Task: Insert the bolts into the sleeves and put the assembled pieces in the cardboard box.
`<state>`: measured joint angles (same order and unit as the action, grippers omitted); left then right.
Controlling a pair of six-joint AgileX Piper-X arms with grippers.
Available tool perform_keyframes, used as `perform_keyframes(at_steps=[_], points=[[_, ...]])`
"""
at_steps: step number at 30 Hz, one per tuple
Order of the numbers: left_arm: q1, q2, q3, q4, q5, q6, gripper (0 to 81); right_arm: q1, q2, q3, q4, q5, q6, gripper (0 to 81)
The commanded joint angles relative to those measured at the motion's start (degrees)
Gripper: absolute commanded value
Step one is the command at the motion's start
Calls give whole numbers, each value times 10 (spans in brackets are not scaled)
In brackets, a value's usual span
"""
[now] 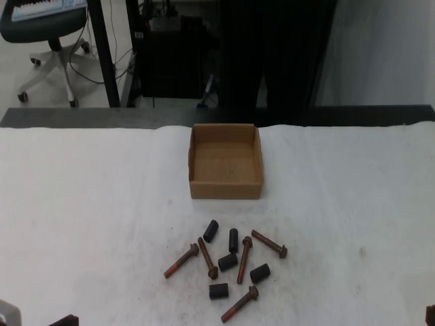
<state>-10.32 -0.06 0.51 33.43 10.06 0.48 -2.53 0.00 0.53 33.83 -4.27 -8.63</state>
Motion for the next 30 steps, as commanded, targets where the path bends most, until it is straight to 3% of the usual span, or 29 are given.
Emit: perform_keyframes(at_steps=[1, 6, 9, 13, 18, 23, 30], points=[[1, 1, -5, -4, -1, 6, 3, 0, 0, -5, -6, -4, 0, 8], [1, 1, -5, -12, -1, 8, 3, 0, 0, -5, -36, -6, -26, 8], [1, 1, -5, -42, 16, -10, 3, 0, 0, -5, -97, -57, 21, 8], [1, 1, -5, -94, 118, -86, 3, 0, 0, -5, -188, -130, 90, 8], [1, 1, -5, -148, 218, -156, 3, 0, 0, -5, -275, -167, 194, 8], [1, 1, -5, -163, 222, -177, 3, 0, 0, -5, -318, -173, 313, 8], [0, 1, -5, -161, 222, -196, 3, 0, 0, -5, -343, -178, 393, 8]])
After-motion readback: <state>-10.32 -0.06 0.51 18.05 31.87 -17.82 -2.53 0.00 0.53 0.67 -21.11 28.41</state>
